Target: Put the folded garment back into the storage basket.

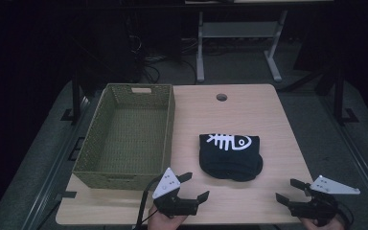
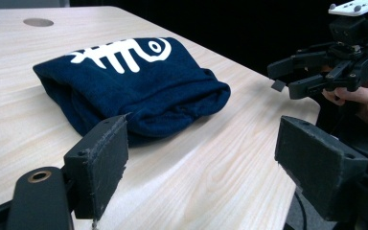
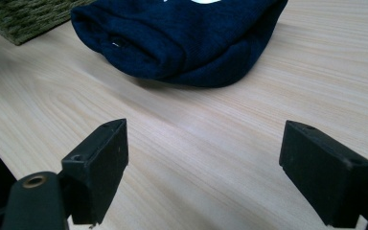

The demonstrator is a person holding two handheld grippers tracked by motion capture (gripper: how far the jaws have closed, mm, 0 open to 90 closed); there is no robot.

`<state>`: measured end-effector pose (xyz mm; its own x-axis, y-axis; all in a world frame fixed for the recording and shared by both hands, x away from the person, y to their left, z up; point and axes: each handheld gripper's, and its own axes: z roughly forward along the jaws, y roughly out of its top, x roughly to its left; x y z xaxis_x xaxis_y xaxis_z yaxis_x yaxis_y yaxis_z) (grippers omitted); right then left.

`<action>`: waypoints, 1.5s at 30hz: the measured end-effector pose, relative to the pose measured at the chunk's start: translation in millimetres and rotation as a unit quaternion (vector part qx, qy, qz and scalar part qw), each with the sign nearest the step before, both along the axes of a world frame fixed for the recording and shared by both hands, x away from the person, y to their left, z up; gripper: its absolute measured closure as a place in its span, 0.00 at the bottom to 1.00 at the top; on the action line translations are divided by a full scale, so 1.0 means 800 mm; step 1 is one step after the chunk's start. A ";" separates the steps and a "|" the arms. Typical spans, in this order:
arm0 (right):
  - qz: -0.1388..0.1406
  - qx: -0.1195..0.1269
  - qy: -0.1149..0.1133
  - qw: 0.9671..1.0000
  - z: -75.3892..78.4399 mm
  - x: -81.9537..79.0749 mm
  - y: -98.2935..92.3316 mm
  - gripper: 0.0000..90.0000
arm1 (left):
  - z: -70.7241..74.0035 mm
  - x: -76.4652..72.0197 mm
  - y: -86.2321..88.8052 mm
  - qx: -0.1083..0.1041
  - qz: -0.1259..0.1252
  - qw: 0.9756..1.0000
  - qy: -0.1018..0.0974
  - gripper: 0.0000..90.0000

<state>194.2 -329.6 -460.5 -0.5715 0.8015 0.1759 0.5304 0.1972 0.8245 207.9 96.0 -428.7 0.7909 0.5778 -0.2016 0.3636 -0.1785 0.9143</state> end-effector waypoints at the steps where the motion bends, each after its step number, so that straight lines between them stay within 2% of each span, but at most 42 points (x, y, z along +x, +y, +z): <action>1: 0.000 0.000 0.000 1.000 0.000 0.000 0.000 0.19 | 0.000 0.001 -0.001 0.000 0.000 1.000 -0.001 0.20; 3: -0.001 0.002 0.001 1.000 0.000 0.001 0.000 0.19 | 0.001 0.003 -0.004 0.005 0.001 1.000 -0.006 0.20; 7: 0.001 0.005 0.000 1.000 0.003 0.003 0.000 0.19 | 0.002 0.008 -0.006 -0.002 0.007 1.000 0.004 0.20; 10: -0.002 0.008 0.000 1.000 0.006 0.007 0.002 0.19 | 0.004 0.011 -0.008 0.012 0.021 1.000 0.004 0.20; 12: 0.000 0.010 0.001 1.000 0.008 0.010 0.003 0.19 | 0.006 0.014 -0.009 0.012 0.029 0.999 0.006 0.20; 14: 0.004 0.013 -0.004 1.000 0.017 0.020 0.009 0.19 | 0.008 0.018 -0.011 0.009 0.042 0.999 0.007 0.20; 15: 0.004 0.013 -0.004 1.000 0.017 0.020 0.009 0.19 | 0.008 0.019 -0.012 0.007 0.044 0.999 0.011 0.20; 16: 0.008 0.010 -0.010 1.000 0.024 0.026 0.014 0.19 | 0.010 0.023 -0.016 0.002 0.046 0.999 0.016 0.20; 17: 0.008 0.010 -0.010 1.000 0.024 0.026 0.014 0.19 | 0.011 0.025 -0.019 0.005 0.047 0.999 0.018 0.20; 21: 0.010 0.005 -0.016 1.000 0.037 0.039 0.021 0.19 | 0.018 0.035 -0.031 0.015 0.051 0.999 0.004 0.20; 25: 0.004 -0.002 -0.015 1.000 0.045 0.053 0.025 0.19 | 0.021 0.046 -0.036 0.012 0.060 0.998 0.006 0.20; 27: 0.004 -0.002 -0.009 1.000 0.046 0.061 0.027 0.18 | 0.022 0.050 -0.040 0.018 0.063 0.998 0.003 0.20; 33: 0.007 -0.013 -0.007 1.000 0.053 0.079 0.031 0.19 | 0.024 0.066 -0.049 0.014 0.073 0.997 0.017 0.20; 36: 0.009 -0.013 -0.003 1.000 0.056 0.092 0.031 0.19 | 0.022 0.076 -0.057 0.034 0.075 0.996 0.016 0.20; 39: 0.008 -0.007 0.006 1.000 0.055 0.108 0.031 0.19 | 0.021 0.087 -0.064 0.041 0.082 0.996 0.018 0.20; 40: 0.005 -0.007 0.010 1.000 0.055 0.117 0.032 0.19 | 0.020 0.094 -0.065 0.039 0.093 0.995 0.025 0.20; 42: 0.004 0.001 0.008 1.000 0.055 0.127 0.032 0.19 | 0.019 0.100 -0.065 0.036 0.099 0.994 0.030 0.20; 43: 0.001 0.004 0.015 1.000 0.055 0.131 0.032 0.19 | 0.016 0.106 -0.067 0.035 0.107 0.993 0.039 0.20; 45: 0.000 0.006 0.020 1.000 0.054 0.139 0.034 0.19 | 0.015 0.110 -0.069 0.038 0.113 0.992 0.041 0.20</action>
